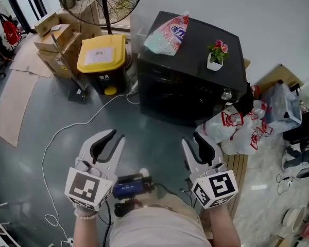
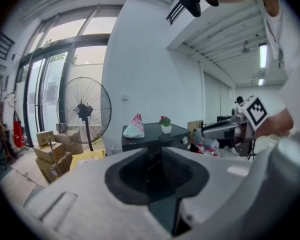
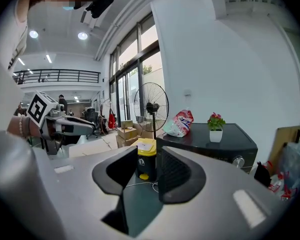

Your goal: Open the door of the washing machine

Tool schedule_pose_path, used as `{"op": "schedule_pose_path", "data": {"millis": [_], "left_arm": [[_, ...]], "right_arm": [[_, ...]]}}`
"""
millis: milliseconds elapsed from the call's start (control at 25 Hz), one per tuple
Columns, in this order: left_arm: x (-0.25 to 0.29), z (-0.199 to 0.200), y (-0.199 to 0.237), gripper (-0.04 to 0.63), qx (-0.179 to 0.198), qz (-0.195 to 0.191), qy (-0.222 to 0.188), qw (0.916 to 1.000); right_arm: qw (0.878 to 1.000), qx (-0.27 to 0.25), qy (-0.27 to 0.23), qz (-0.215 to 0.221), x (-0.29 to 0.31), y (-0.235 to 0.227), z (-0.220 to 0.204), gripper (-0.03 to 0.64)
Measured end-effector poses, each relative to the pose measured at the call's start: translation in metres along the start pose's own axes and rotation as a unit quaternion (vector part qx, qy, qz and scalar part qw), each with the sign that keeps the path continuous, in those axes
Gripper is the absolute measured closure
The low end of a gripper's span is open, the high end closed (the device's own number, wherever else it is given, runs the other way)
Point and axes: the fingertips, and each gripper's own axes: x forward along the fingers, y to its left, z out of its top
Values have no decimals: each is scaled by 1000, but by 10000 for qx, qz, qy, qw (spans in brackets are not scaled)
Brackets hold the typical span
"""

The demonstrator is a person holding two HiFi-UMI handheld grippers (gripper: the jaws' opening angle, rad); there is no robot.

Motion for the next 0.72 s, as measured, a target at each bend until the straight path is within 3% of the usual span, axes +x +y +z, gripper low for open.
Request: {"op": "schedule_pose_path", "data": {"millis": [720], "left_arm": [[38, -28, 45, 518, -154, -244, 151, 9995]], "right_arm": [[9995, 66, 241, -200, 53, -12, -21, 483]]}}
